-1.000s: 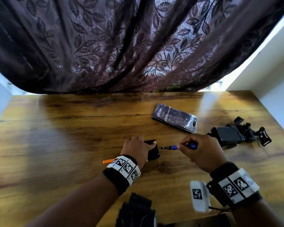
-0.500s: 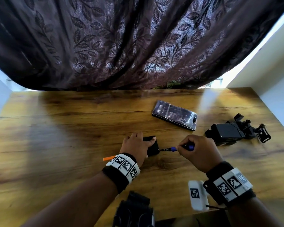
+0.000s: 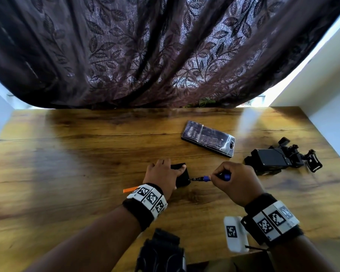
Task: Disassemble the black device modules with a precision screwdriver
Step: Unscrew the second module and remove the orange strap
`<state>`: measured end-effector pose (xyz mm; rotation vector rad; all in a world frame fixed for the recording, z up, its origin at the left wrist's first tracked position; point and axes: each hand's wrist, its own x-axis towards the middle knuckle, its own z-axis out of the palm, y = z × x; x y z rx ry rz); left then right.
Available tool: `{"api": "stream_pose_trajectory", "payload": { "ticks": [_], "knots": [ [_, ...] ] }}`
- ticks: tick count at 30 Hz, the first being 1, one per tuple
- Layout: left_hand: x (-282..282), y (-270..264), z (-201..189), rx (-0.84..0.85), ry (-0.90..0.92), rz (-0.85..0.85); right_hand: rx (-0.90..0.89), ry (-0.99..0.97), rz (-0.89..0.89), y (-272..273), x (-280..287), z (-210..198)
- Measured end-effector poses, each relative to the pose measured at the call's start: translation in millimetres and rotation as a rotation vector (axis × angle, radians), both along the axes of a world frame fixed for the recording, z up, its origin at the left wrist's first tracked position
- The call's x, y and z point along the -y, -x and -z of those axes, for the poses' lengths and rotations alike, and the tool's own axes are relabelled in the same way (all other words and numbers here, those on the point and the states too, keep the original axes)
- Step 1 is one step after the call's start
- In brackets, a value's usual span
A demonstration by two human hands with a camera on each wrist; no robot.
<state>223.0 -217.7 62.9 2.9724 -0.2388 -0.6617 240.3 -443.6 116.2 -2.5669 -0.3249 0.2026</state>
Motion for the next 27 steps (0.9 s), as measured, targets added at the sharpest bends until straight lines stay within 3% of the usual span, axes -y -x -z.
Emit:
{"api": "stream_pose_trajectory", "payload": {
  "ticks": [6, 11, 15, 19, 27],
  "knots": [
    [0.2, 0.3, 0.0, 0.009, -0.004, -0.003, 0.014, 0.151, -0.106, -5.3, -14.3, -16.1],
    [0.8, -0.1, 2.5, 0.027, -0.001, -0.009, -0.021, 0.420, -0.426, -11.4, -47.7, -40.8],
    [0.3, 0.7, 4.6, 0.045, 0.017, -0.022, -0.043, 0.513, -0.583, -18.3, -60.8, -47.9],
    [0.2, 1.1, 4.6, 0.056, 0.027, -0.026, -0.032, 0.511, -0.576, -30.2, -63.3, -49.3],
    [-0.4, 0.0, 2.6, 0.042, 0.032, -0.030, 0.013, 0.724, -0.537, -37.3, -75.0, -44.4]
  ]
}}
